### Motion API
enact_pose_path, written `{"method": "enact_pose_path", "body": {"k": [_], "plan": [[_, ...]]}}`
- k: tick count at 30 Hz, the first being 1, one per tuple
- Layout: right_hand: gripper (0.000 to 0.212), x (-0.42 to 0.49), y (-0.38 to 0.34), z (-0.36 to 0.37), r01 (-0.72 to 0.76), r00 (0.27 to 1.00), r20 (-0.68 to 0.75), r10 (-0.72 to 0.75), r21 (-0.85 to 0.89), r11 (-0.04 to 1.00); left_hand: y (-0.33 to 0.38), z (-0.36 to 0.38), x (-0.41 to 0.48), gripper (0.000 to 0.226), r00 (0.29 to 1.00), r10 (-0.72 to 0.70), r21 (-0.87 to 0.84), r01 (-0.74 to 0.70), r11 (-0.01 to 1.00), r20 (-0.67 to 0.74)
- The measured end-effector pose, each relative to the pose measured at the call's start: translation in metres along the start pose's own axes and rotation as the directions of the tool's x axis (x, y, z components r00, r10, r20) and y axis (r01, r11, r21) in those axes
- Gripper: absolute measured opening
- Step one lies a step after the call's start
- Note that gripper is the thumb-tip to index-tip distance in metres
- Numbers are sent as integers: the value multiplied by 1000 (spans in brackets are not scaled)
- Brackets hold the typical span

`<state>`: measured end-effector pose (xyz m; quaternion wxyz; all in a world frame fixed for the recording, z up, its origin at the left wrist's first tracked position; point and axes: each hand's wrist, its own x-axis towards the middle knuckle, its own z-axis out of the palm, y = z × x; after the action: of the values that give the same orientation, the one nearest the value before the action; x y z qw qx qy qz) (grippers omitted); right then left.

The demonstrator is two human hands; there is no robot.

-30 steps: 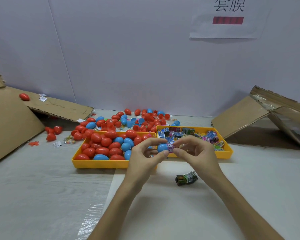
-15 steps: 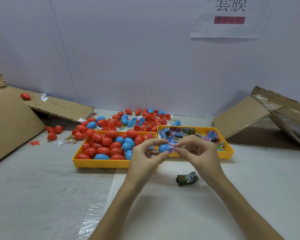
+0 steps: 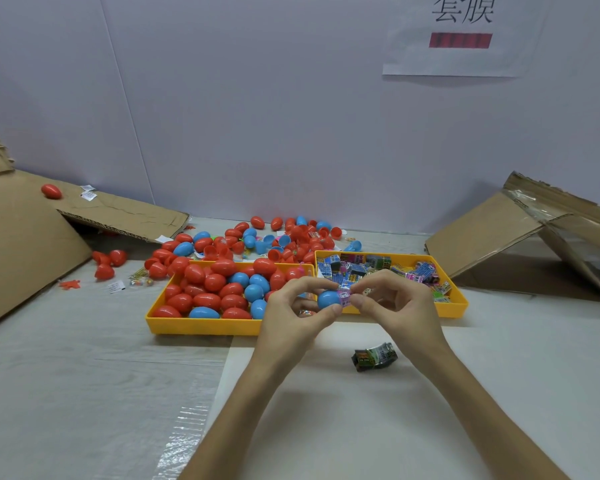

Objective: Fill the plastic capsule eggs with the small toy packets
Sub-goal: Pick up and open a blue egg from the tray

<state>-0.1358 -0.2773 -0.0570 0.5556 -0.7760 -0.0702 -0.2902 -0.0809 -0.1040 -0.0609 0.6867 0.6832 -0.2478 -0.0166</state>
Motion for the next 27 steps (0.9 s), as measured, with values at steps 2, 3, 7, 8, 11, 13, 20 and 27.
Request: {"method": "enact_pose_path", "body": {"k": [2,3,7,8,11,13,20,27], "plan": [[15,0,0,1,-3,1000,10,3,-18,1000,1,0,0,31,1000,6,5,-6,1000,3],[15,0,0,1,-2,1000,13,2,-25,1000,1,0,0,32,1000,9,9,-9,1000,3],[18,0,1,1,14,1000,2,-14,-42,999,1,1,0,29,1000,17,15,-17,1000,-2],[17,0,1,1,14,1000,-3,-15,-41,999,1,1,0,29,1000,20,15,-20,1000,-1],[14,-1,1,1,15,1000,-14,-15,-41,999,0,1,0,32,1000,24,18,-24,1000,2],[13,-1,1,1,16,1000,-13,-17,-42,999,0,1,1,36,1000,25,23,-25,999,5],[18,0,2,1,18,1000,-12,-19,-53,998,-2,1,1,37,999,24,61,-26,998,29],[19,0,2,0,3,1000,14,-2,-60,998,-3,0,1,36,1000,12,56,-13,998,26]]}}
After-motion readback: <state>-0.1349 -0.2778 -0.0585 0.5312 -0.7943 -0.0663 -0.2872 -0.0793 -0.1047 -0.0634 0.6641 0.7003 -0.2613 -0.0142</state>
